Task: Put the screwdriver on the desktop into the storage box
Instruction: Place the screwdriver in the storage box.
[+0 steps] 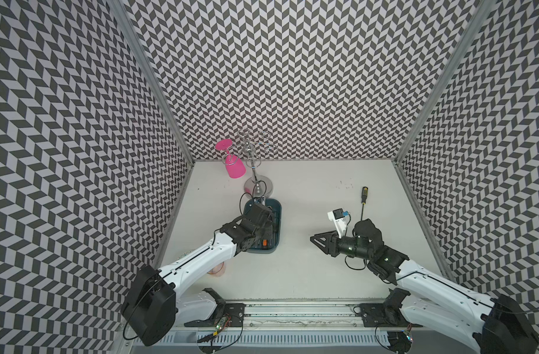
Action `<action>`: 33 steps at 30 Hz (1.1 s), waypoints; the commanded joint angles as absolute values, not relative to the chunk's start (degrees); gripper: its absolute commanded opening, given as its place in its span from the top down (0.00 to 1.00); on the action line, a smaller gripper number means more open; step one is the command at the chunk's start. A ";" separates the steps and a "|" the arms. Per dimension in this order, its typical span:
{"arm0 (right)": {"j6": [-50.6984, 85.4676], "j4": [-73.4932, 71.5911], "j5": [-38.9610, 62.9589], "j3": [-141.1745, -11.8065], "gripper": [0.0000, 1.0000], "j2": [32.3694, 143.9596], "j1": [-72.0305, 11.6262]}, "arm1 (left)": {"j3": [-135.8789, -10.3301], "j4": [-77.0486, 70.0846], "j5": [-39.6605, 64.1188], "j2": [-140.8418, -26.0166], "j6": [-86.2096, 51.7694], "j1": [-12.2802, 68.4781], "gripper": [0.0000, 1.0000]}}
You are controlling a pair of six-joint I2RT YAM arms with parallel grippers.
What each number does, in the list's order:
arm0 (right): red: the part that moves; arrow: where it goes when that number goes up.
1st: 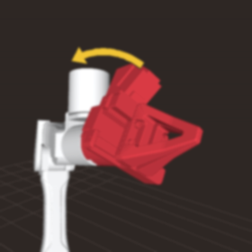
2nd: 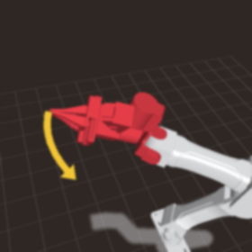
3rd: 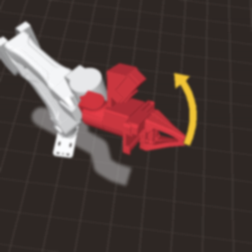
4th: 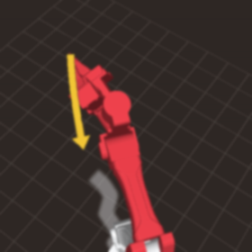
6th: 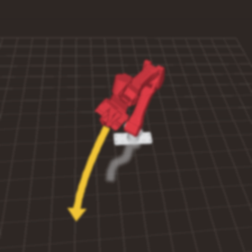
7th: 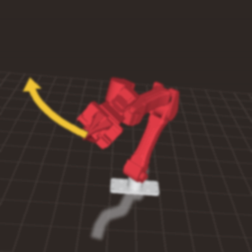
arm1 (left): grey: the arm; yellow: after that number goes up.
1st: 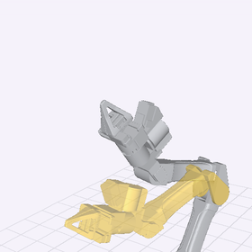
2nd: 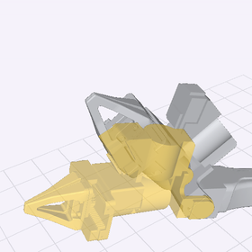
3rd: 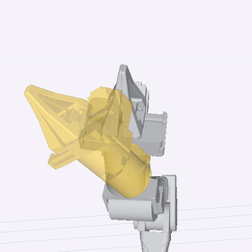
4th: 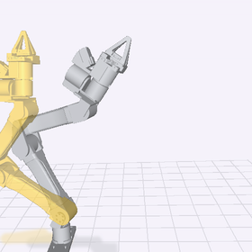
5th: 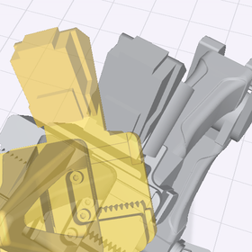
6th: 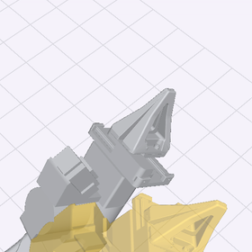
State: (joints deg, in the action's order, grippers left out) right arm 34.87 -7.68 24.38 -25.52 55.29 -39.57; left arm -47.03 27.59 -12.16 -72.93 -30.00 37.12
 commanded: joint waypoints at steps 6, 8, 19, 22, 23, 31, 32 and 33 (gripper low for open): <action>34.67 -10.26 23.83 -24.26 0.63 56.34 -39.73 | -49.71 25.69 -11.63 -81.01 -27.86 37.00 1.00; 34.77 -10.21 23.66 -24.10 0.63 56.25 -39.73 | -50.29 25.50 -11.47 -82.85 -27.82 37.00 1.00; 35.05 -10.20 23.03 -23.99 0.63 56.43 -39.70 | -52.53 24.85 -10.90 -89.73 -27.60 36.97 0.92; 34.90 -9.86 22.69 -24.24 0.63 56.29 -39.63 | -53.00 25.40 -11.32 -90.29 -27.87 36.97 0.83; 34.94 -9.84 22.67 -24.26 0.63 56.25 -39.64 | -53.14 25.59 -11.64 -90.26 -28.03 36.96 0.78; 35.14 -9.84 22.63 -24.78 0.63 57.00 -39.64 | -52.97 26.53 -12.35 -88.15 -29.03 37.01 0.56; 35.16 -9.84 22.75 -24.94 0.63 57.11 -39.64 | -52.84 26.63 -12.39 -87.75 -29.05 37.00 0.56; 35.25 -9.85 22.76 -25.00 0.63 57.13 -39.64 | -52.75 26.71 -12.39 -87.31 -29.01 36.96 0.56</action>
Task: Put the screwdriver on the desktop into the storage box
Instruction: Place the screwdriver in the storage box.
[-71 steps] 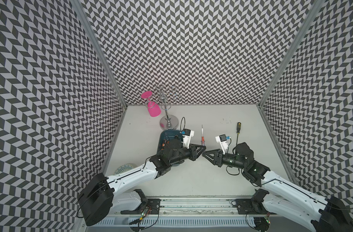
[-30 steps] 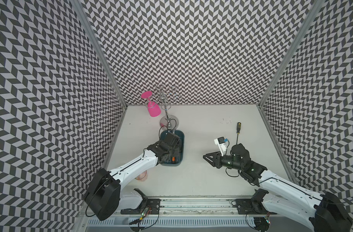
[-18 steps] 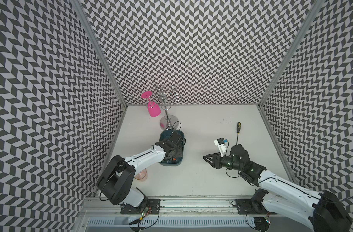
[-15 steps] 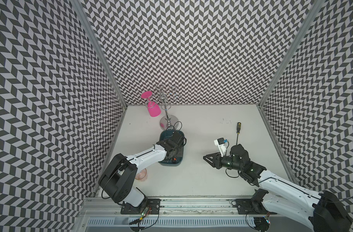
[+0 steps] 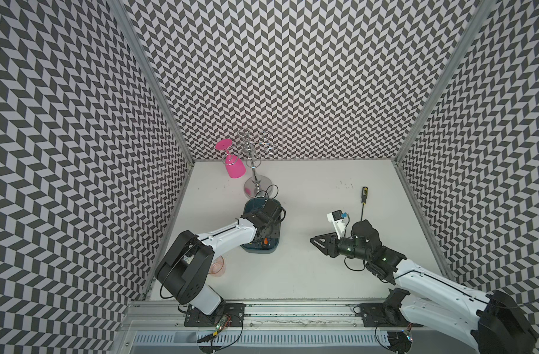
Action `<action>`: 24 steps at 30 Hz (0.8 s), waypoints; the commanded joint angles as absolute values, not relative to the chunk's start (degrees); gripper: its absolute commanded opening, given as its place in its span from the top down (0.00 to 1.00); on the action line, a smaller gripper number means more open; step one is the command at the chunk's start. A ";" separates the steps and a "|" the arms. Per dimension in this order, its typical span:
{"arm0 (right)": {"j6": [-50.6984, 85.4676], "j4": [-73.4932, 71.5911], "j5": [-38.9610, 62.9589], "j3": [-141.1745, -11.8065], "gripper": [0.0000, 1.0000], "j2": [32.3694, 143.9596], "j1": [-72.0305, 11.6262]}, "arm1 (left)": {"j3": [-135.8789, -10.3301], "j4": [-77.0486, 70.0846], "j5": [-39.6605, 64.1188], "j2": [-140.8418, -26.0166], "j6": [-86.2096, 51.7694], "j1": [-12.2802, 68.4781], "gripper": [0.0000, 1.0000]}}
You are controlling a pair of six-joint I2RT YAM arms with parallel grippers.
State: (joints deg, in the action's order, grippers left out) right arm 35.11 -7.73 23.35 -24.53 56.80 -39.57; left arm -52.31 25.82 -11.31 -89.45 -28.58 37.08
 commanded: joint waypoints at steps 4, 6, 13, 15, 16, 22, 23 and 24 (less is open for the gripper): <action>35.46 -9.93 22.75 -25.22 0.63 57.22 -39.64 | -52.39 26.98 -12.24 -85.04 -29.28 36.96 0.56; 35.49 -9.80 22.72 -25.46 0.63 57.35 -39.64 | -52.16 27.01 -11.81 -83.82 -29.43 37.01 0.56; 35.27 -8.31 22.12 -27.21 0.63 58.01 -39.64 | -50.77 26.89 -10.03 -78.55 -29.88 37.05 0.56; 35.10 -7.62 21.59 -27.83 0.63 58.01 -39.64 | -50.42 26.95 -9.69 -76.98 -30.10 37.00 0.55; 34.99 -6.97 20.88 -28.24 0.63 58.05 -39.64 | -50.14 26.91 -9.58 -76.01 -30.32 37.07 0.54; 33.72 -0.63 11.95 -32.35 0.63 58.77 -39.29 | -46.93 24.04 -6.22 -68.34 -31.28 37.18 0.52; 33.57 0.55 9.57 -33.15 0.63 58.92 -39.21 | -46.27 23.35 -5.76 -67.36 -31.42 37.23 0.52; 33.12 2.10 7.08 -34.16 0.63 59.12 -39.05 | -45.53 22.60 -5.11 -66.33 -31.59 37.34 0.52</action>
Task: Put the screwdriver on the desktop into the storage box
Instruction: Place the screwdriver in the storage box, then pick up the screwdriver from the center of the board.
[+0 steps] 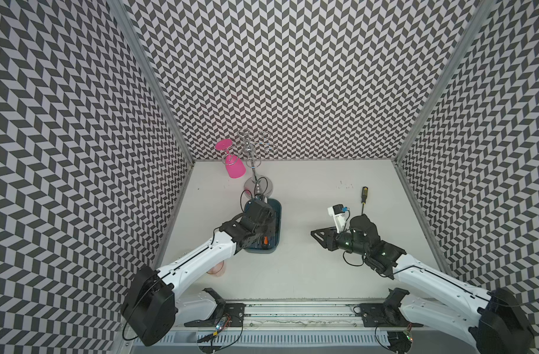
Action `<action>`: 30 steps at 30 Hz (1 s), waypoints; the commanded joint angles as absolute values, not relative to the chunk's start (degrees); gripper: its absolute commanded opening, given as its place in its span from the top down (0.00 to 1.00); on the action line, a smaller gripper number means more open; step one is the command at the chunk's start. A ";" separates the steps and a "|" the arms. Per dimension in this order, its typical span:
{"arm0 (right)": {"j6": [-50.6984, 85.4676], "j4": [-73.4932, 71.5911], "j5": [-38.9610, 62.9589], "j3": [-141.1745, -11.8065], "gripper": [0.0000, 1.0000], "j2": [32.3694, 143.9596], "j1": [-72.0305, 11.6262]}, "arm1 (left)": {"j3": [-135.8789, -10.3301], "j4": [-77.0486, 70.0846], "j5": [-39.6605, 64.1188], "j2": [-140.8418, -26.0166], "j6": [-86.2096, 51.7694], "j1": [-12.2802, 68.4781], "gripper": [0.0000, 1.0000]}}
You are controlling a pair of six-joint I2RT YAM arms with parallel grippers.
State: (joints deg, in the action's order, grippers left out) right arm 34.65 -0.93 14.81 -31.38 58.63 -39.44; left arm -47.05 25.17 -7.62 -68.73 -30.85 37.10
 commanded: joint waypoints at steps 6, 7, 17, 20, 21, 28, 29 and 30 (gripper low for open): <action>32.16 10.27 -0.87 -41.15 0.56 62.54 -34.47 | -42.26 18.27 -0.31 -61.79 -32.61 38.60 0.50; 32.22 11.05 -0.86 -42.21 0.56 63.44 -33.10 | -42.00 17.74 0.03 -61.09 -32.68 38.99 0.50; 32.86 16.33 -4.80 -49.39 0.56 72.37 -23.47 | -37.24 12.61 3.96 -54.68 -34.19 41.55 0.47; 32.90 16.96 -5.81 -51.01 0.56 74.68 -20.85 | -35.69 11.26 5.09 -53.46 -34.80 42.06 0.46; 32.94 17.04 -5.97 -51.59 0.57 75.55 -19.81 | -35.13 10.87 5.48 -53.10 -35.01 42.25 0.46; 33.45 18.50 -7.08 -55.76 0.57 81.86 -13.69 | -31.94 8.81 6.81 -50.49 -36.77 43.48 0.46; 33.40 18.78 -6.85 -56.62 0.57 82.72 -12.84 | -31.40 8.38 6.98 -49.96 -37.06 43.61 0.46; 33.48 19.05 -6.89 -57.39 0.57 83.64 -12.15 | -30.80 7.85 7.24 -49.42 -37.33 43.75 0.46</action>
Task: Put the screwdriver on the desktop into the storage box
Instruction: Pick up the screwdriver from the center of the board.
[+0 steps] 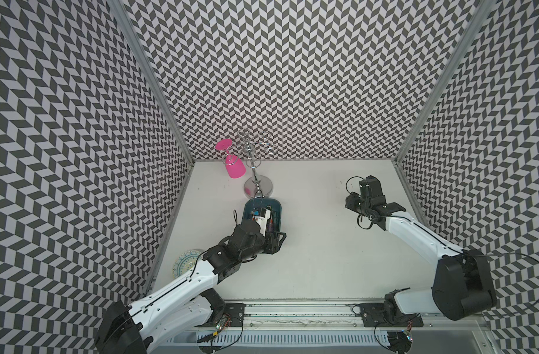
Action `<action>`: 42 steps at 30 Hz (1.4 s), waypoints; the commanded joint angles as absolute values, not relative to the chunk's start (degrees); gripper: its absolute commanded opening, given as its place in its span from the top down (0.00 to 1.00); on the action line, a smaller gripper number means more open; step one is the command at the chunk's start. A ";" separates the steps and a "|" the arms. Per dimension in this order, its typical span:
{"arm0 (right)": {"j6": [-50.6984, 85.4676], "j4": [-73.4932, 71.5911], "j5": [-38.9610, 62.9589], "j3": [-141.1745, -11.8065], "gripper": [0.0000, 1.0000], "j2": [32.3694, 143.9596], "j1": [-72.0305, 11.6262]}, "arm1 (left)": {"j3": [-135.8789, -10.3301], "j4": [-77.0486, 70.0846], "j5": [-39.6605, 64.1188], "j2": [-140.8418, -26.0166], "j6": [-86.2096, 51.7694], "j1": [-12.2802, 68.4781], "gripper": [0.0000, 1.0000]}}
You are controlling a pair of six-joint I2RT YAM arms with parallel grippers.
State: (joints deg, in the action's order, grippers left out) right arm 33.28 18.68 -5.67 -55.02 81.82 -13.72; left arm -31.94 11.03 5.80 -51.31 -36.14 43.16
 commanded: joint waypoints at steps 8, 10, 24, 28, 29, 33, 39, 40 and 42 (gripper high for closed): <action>33.51 21.04 -6.08 -63.48 0.58 92.95 -6.26 | -28.03 5.87 8.99 -46.38 -39.00 44.32 0.46; 33.21 21.14 -6.57 -64.92 0.58 95.21 -4.98 | -27.62 6.17 8.89 -45.68 -39.28 44.51 0.46; 30.22 24.02 -6.78 -74.82 0.60 110.22 0.74 | -25.76 6.65 8.88 -42.10 -40.86 44.77 0.46; 29.16 25.03 -6.71 -76.88 0.62 113.57 1.14 | -25.37 6.53 8.88 -41.97 -41.38 44.80 0.46; 28.93 25.05 -6.47 -77.10 0.63 114.23 1.15 | -25.23 6.42 8.87 -42.00 -41.48 44.82 0.46; 28.51 24.88 -5.60 -77.35 0.64 116.10 1.15 | -24.77 5.93 8.74 -42.23 -41.92 44.78 0.46; 28.11 24.11 -3.49 -76.78 0.76 117.25 1.10 | -24.85 5.98 8.34 -42.47 -42.01 44.81 0.46; 28.05 23.85 -2.99 -76.50 0.80 117.18 1.07 | -24.87 5.95 8.29 -42.58 -42.01 44.81 0.45; 28.02 23.65 -2.01 -75.99 0.86 116.70 1.11 | -25.03 5.93 8.20 -42.80 -42.01 44.82 0.46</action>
